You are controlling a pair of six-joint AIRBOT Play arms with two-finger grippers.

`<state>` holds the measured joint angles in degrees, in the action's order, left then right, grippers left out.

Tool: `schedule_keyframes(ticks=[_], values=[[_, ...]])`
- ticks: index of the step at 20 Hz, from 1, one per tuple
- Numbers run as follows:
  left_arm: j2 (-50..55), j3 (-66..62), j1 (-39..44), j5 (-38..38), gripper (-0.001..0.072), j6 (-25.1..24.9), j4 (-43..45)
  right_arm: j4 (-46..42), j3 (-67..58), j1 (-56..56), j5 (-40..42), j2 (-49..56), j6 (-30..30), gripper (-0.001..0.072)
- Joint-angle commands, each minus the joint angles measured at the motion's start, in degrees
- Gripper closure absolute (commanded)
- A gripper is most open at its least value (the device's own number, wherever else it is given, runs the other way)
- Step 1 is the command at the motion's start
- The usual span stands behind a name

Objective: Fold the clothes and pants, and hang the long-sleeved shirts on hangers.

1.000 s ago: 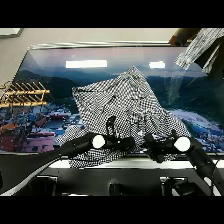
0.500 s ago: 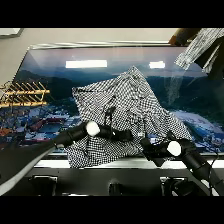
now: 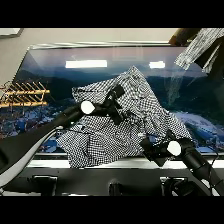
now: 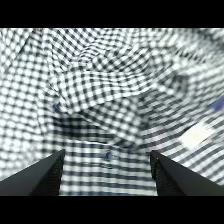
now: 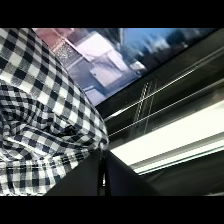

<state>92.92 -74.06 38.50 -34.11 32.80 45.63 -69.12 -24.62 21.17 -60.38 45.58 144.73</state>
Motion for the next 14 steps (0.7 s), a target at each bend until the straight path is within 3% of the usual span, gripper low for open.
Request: schedule_keyframes(ticks=[1,6,12,14], values=[[6.4,-4.3,0.7,-0.8,0.0113,-10.6,5.0,-0.4,-0.1,0.0,0.5,0.0,-0.1,0.0686],[12.3,-10.7,2.4,5.3,0.0112,-10.5,5.2,-0.4,-0.1,0.0,0.3,0.0,-1.4,0.0686],[18.5,-17.4,5.4,5.4,0.0113,-10.5,6.2,-0.6,-0.1,0.0,0.5,0.0,-1.8,0.0685],[19.1,-18.3,5.7,9.9,0.0112,-10.3,6.4,-0.6,-0.1,0.0,1.0,0.0,-1.8,0.0685]])
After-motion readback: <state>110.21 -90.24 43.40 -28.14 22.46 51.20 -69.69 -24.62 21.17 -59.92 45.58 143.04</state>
